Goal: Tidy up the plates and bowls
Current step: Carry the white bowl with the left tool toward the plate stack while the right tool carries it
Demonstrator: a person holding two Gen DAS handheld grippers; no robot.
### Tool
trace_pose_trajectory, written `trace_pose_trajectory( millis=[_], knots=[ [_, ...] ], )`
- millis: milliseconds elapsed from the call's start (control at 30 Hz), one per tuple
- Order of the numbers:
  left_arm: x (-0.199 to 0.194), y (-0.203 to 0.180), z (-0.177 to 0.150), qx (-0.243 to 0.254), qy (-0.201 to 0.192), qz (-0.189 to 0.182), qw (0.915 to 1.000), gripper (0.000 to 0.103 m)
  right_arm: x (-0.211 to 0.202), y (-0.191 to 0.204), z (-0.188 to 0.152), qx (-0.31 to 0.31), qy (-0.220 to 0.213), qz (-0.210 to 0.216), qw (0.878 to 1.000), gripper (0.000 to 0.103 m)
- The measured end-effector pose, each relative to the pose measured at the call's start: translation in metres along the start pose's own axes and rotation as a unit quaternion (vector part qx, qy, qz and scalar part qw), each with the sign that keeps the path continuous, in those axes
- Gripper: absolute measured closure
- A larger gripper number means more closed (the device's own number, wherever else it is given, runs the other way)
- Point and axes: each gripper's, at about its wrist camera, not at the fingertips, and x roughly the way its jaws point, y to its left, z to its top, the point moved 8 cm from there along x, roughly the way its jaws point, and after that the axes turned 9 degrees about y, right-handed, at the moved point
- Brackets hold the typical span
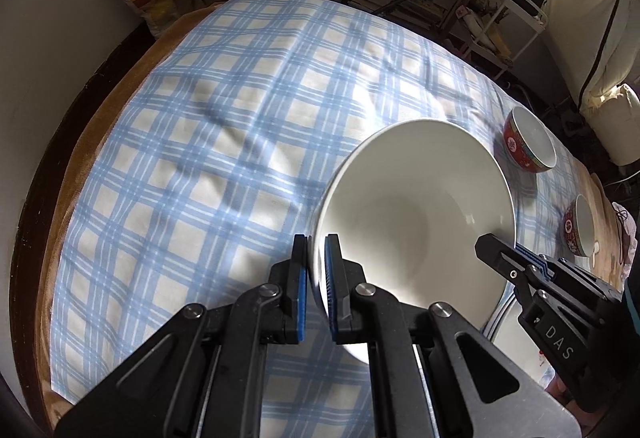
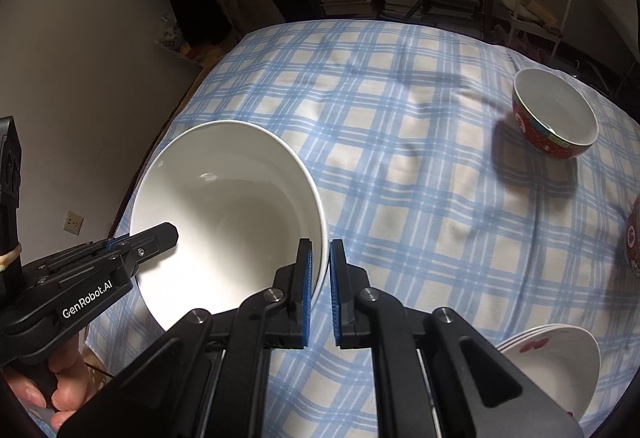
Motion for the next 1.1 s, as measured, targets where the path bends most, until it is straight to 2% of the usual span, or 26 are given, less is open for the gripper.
trace_pose_trajectory(
  millis=[200, 400, 600, 700, 867, 1100],
  knots=[
    [-0.003, -0.021, -0.015, 0.018, 0.011, -0.013, 0.9997, 0.095, -0.018, -0.015, -0.02, 0.002, -0.004, -0.013, 1.0, 0.093],
    [-0.007, -0.046, -0.03, 0.042, 0.015, 0.007, 0.999, 0.095, -0.025, -0.032, -0.038, 0.015, -0.007, -0.027, 0.999, 0.093],
    [0.0, -0.059, -0.04, 0.056, 0.03, 0.001, 0.998, 0.095, -0.028, -0.05, -0.054, 0.041, -0.011, -0.012, 0.999, 0.093],
    [0.008, -0.064, -0.043, 0.063, 0.041, 0.002, 0.9972, 0.095, -0.026, -0.058, -0.059, 0.054, -0.019, -0.005, 0.998, 0.093],
    [0.023, -0.069, -0.048, 0.075, 0.055, 0.026, 0.9953, 0.095, -0.009, -0.068, -0.065, 0.063, -0.006, -0.003, 0.998, 0.093],
    [0.043, -0.066, -0.051, 0.072, 0.083, 0.025, 0.9937, 0.095, 0.004, -0.072, -0.066, 0.069, -0.001, -0.01, 0.998, 0.093]
  ],
)
